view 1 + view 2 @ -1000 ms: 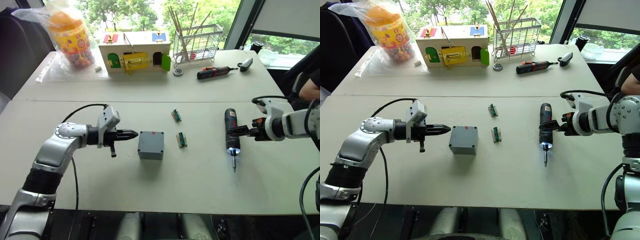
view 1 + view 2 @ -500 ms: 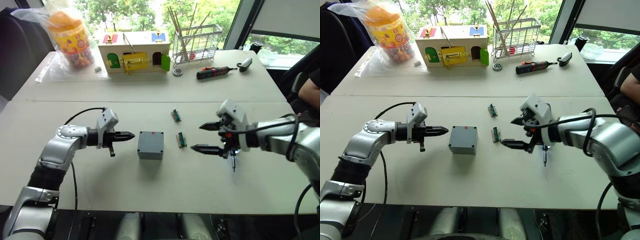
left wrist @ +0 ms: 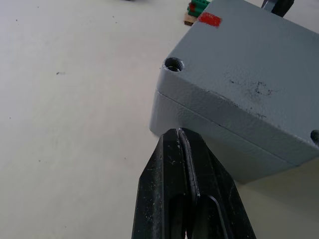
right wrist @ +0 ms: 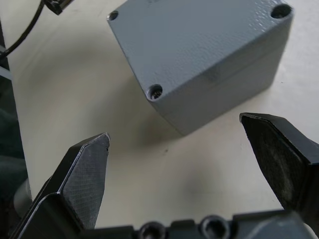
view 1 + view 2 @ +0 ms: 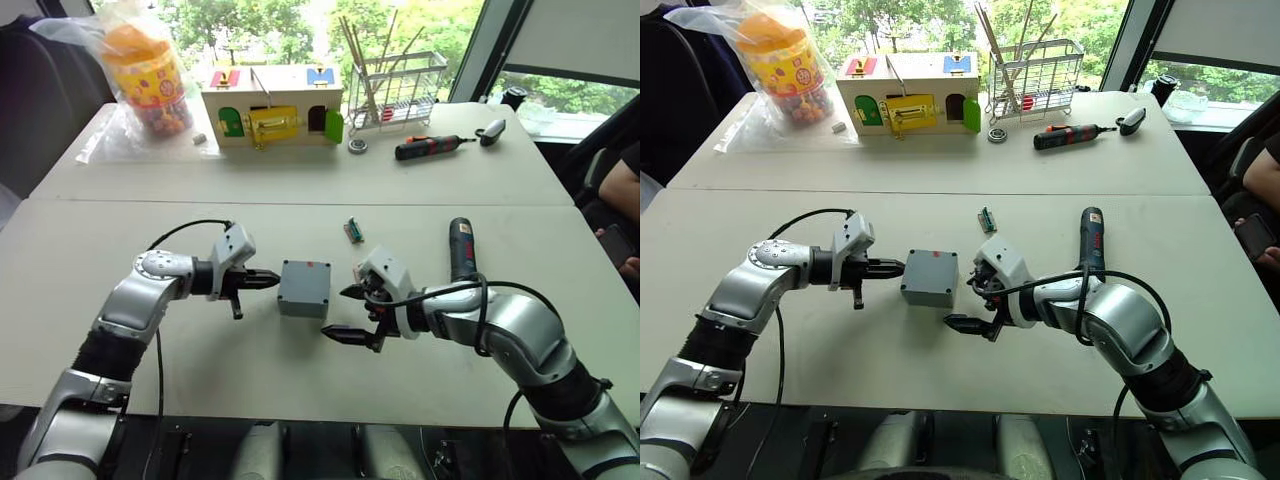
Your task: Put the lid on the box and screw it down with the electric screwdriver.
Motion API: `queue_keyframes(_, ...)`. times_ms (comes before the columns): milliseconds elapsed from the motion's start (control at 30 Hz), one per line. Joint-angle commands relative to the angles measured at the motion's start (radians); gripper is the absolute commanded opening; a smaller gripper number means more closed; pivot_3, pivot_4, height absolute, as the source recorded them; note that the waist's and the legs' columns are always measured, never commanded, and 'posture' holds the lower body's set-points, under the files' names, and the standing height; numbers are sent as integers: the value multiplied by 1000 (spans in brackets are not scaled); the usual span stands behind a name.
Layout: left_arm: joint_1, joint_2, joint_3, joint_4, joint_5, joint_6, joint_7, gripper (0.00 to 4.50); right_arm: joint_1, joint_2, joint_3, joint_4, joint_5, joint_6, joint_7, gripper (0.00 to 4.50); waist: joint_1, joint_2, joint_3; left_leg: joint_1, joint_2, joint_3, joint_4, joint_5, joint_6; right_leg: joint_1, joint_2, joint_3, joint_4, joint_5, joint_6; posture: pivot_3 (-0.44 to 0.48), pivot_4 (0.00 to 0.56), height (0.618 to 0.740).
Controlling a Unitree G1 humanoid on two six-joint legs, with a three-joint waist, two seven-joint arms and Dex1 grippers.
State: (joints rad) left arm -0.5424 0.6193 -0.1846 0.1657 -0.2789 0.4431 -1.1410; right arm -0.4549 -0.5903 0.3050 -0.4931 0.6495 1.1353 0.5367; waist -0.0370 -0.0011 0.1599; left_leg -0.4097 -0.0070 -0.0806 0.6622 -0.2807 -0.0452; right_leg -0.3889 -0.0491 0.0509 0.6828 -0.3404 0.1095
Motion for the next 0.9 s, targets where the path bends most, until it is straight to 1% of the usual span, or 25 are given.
queue_keyframes(33,-68,-40,-23,73,37,-81,-15,0,-22,64,-43,-6,37,38,-16,4479,-1,0,0,0,0,0,0,0,0,0,0,0,0,0,0,0,150,740)
queue_keyframes(100,-117,-85,-27,168,68,-134,8,0,-23,106,-65,-4,55,78,-35,4479,0,-1,0,0,-1,0,0,0,0,1,0,0,0,0,0,0,150,740)
queue_keyframes(167,-154,-114,-35,250,100,-188,12,0,-20,122,-71,-16,57,111,-47,4479,-1,-1,0,0,-1,-1,1,0,0,0,0,-1,0,0,0,0,150,740)
queue_keyframes(333,-185,-125,-25,350,146,-274,12,0,-11,86,-84,-60,46,146,-56,4479,-8,-1,0,0,-2,-1,0,0,0,-1,0,-1,0,0,0,0,150,740)
queue_keyframes(400,-181,-104,-7,346,151,-278,16,0,-15,32,-92,-82,29,125,-39,4479,-7,-1,0,0,-2,-1,0,0,0,-1,1,-1,1,0,0,0,150,740)
queue_keyframes(500,-141,-52,11,283,143,-248,0,0,-28,-70,-64,-76,-45,20,9,4479,-8,-1,0,0,-1,-1,0,0,0,-1,0,-1,0,0,0,0,150,740)
queue_keyframes(567,-58,14,11,176,132,-203,-32,0,-49,-110,-53,-30,-98,-80,55,4479,-13,-1,0,0,-1,-1,0,0,0,-1,0,0,0,0,0,0,150,740)
queue_keyframes(600,-18,42,12,119,124,-177,-44,0,-58,-117,-47,-7,-120,-123,74,4479,-19,-1,0,0,0,-1,-1,0,0,-1,0,0,0,0,0,0,150,740)
queue_keyframes(733,113,104,34,-79,67,-56,-59,0,-82,-119,-10,60,-189,-247,141,4479,-11,-1,0,0,1,-1,-1,0,0,-1,1,0,1,0,0,0,150,740)
queue_keyframes(800,154,109,45,-143,42,-9,-46,0,-90,-110,10,86,-214,-296,174,4479,-6,-1,0,0,1,-1,-1,0,0,-1,0,0,0,0,0,0,150,740)
queue_keyframes(900,166,82,43,-178,35,23,-3,0,-101,-77,39,122,-240,-342,210,4479,1,-1,0,0,0,-1,0,0,0,0,0,0,0,0,0,0,150,740)
